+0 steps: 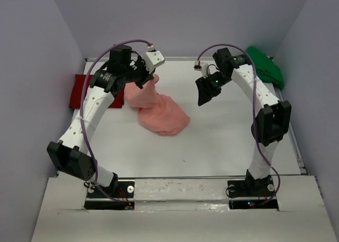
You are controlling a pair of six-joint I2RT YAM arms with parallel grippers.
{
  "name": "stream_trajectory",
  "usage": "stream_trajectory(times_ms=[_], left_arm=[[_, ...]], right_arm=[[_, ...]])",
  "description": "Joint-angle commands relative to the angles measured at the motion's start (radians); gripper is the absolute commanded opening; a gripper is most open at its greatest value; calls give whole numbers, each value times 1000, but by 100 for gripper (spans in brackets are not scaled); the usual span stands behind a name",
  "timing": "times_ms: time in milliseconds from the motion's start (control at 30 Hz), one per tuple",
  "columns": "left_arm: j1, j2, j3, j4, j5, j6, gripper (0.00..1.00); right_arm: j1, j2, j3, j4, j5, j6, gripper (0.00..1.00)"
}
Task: Fold and stack the t-shirts
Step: Move the tshirt to the center of the board, then flatten the tshirt out
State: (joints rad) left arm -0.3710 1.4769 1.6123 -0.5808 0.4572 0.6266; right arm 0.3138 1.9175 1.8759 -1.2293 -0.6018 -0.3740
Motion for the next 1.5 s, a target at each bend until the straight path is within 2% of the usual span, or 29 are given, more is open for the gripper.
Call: stream_trajectory(times_ms=[0,67,133,300,500,633,800,867,1300,1467], left_arm=[[-2,-128,70,27,20,-41,0],[-2,-159,42,39,-24,-39,0],[6,-200,-38,73,-127,-38,0],[46,-283,-208,122,-178,-37,0],[93,-363,-331,148,-183,-54,0],[109,-386,-377,145,-170,-59,0],[116,-392,-448,159,-173,-71,0],[126,-402,-477,170,-176,-71,0],[210,-380,-517,191,-100,-57,0],[222,-374,-528,199,-88,-61,0]], right_arm=[[62,44,100,-65,-56,-19,62],[88,64,101,-36,-17,-20,62],[117,138,133,-38,20,-25,61],[140,238,230,-18,66,-8,60],[140,317,265,40,108,-5,59],[140,356,255,177,210,36,56],[140,500,472,73,177,41,54],[140,520,486,65,166,40,54],[151,500,332,53,102,-2,52],[171,457,198,80,96,-20,52]])
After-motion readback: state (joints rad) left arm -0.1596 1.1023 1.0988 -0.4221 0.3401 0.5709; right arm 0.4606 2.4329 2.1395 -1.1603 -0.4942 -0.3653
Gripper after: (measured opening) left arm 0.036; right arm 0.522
